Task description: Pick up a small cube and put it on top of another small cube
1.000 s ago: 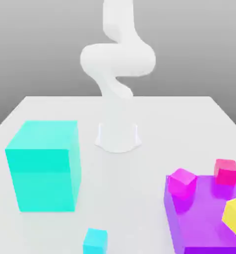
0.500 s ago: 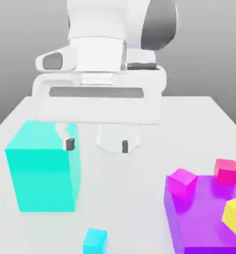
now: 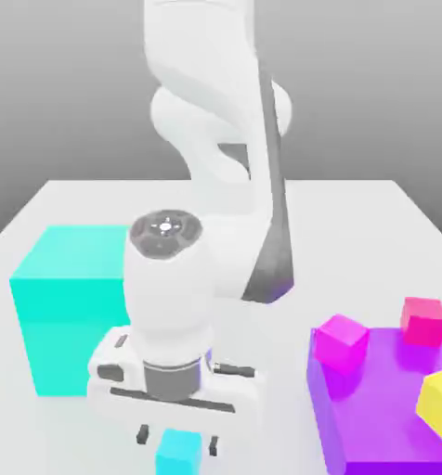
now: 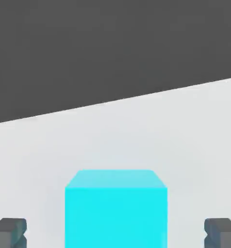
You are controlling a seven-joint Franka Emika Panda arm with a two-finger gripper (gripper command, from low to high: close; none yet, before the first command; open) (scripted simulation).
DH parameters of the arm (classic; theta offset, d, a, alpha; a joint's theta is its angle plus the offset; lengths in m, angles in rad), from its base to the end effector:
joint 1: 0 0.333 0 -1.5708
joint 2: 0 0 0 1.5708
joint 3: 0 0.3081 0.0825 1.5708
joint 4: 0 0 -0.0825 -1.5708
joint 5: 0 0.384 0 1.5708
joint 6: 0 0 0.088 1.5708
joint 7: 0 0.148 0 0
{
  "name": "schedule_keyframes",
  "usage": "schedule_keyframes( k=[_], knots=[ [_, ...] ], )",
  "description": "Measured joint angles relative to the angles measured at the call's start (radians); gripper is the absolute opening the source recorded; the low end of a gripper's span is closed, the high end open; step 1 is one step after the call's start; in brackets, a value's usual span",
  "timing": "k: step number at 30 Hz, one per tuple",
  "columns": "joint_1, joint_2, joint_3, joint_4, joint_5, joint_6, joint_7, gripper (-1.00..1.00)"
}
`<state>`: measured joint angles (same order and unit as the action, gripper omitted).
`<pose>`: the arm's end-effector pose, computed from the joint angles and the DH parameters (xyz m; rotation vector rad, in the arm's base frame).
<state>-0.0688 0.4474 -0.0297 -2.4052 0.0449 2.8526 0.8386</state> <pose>0.4815 -0.0513 0.0826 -2.7739 1.4746 -0.0007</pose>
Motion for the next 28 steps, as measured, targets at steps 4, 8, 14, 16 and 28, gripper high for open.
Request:
schedule_keyframes(
  k=[4,8,14,16,28],
  knots=[
    [0.000,0.000,0.000,0.000,-0.001,0.000,0.001,-1.00],
    [0.002,-0.053,-0.003,-0.011,-0.007,-0.042,0.006,-1.00],
    [0.063,-0.201,0.078,0.039,-0.042,-0.241,-0.088,-1.00],
    [0.105,-0.225,0.130,0.085,-0.054,-0.312,-0.156,-1.00],
    [0.274,-0.204,0.308,0.232,-0.138,-0.448,-0.384,1.00]
  ],
)
